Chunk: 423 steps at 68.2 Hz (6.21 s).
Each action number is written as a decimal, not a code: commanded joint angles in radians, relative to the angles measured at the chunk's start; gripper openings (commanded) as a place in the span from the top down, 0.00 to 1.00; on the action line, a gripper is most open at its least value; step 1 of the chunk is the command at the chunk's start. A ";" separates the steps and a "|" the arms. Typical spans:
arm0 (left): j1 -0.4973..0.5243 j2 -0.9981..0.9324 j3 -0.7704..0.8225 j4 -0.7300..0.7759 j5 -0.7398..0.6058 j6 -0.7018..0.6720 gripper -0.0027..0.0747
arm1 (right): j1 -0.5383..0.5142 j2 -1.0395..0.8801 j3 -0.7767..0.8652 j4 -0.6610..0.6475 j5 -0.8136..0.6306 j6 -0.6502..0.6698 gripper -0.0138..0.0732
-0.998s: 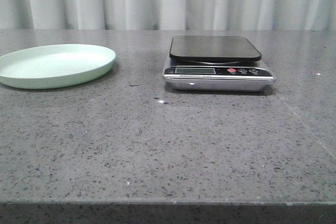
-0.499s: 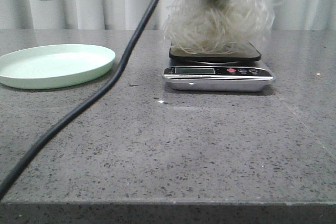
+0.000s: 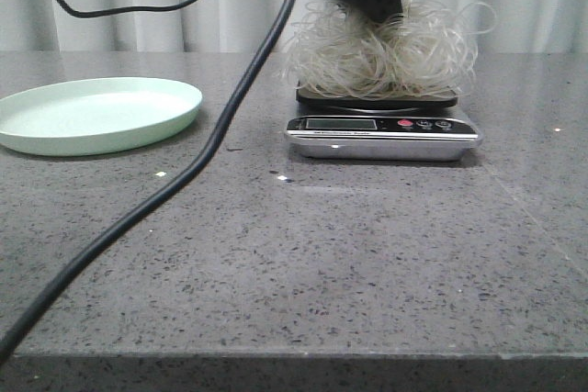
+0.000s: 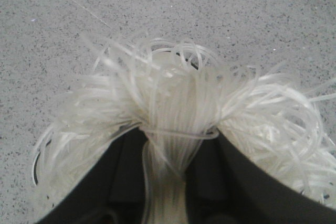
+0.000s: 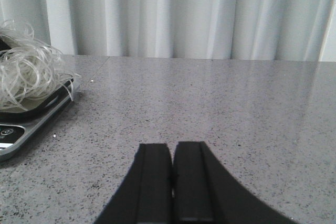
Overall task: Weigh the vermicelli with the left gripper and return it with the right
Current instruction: 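Lower the vermicelli onto the scale pan and open the left gripper, then withdraw the left gripper and let the vermicelli rest on the scale, then grasp the vermicelli on the scale with the right gripper and lift it, then carry the vermicelli with the right gripper over the green plate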
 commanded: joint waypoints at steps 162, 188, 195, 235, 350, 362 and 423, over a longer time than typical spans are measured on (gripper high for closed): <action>0.604 -1.741 1.380 0.078 -0.386 -0.161 0.79 | -0.007 -0.016 -0.008 -0.003 -0.119 -0.006 0.67; 0.604 -1.805 1.444 0.072 -0.423 -0.161 0.79 | -0.007 -0.014 -0.061 -0.002 -0.149 -0.007 0.67; 0.604 -1.805 1.444 0.072 -0.423 -0.161 0.79 | -0.007 0.022 -0.187 -0.002 -0.123 -0.007 0.67; 0.604 -1.805 1.444 0.073 -0.425 -0.161 0.79 | 0.164 0.820 -1.082 0.036 0.267 -0.007 0.38; 0.604 -1.805 1.444 0.079 -0.457 -0.159 0.79 | 0.412 1.643 -1.463 -0.032 0.564 -0.098 0.67; 0.604 -1.805 1.444 0.079 -0.457 -0.159 0.79 | 0.412 1.577 -1.485 -0.032 0.563 -0.098 0.67; 0.604 -1.805 1.444 0.079 -0.503 -0.159 0.79 | 0.759 1.782 -1.914 0.172 0.481 -0.098 0.67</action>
